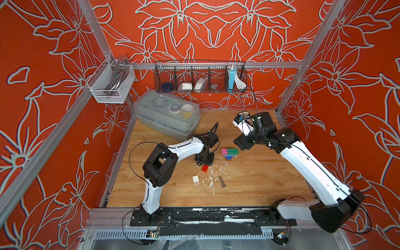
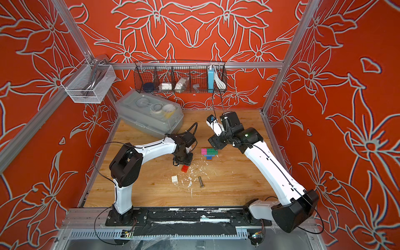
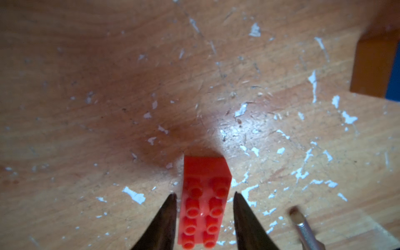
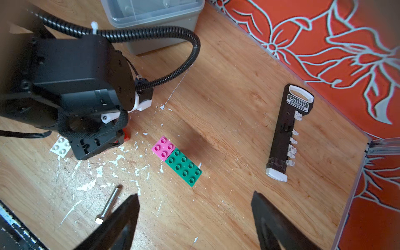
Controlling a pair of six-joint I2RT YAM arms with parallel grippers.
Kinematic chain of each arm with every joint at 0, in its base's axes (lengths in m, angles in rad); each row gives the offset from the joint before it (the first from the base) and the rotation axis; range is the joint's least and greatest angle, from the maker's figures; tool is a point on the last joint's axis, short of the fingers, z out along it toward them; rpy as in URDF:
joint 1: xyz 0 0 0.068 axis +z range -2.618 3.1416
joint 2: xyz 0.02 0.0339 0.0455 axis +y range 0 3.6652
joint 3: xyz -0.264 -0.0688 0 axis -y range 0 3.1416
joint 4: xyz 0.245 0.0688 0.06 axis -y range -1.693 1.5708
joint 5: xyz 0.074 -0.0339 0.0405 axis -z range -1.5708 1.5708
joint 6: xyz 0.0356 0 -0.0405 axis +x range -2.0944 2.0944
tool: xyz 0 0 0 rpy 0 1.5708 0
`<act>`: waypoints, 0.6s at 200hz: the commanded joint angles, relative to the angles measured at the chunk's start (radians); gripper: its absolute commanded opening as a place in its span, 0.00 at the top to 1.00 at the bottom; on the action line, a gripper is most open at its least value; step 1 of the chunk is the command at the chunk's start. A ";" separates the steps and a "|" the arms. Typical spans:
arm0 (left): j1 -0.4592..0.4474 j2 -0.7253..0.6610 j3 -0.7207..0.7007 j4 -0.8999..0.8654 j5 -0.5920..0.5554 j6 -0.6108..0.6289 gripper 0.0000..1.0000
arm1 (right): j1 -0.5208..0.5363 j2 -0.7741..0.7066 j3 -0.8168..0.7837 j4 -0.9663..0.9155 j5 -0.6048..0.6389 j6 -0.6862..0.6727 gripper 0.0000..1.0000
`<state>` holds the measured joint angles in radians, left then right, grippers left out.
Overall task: Assemble a spoon with lego
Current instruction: Place the lego brick at the center of the board.
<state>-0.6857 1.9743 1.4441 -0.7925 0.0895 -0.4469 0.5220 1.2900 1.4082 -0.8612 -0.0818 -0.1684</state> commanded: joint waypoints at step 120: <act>0.392 -0.621 -0.448 0.121 0.062 0.053 0.34 | 0.278 0.189 0.089 -0.075 0.107 0.414 0.23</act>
<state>-0.3740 1.4361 1.0813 -0.7017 0.0967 -0.4229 0.7227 1.3972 1.4807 -0.9417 0.0090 0.0776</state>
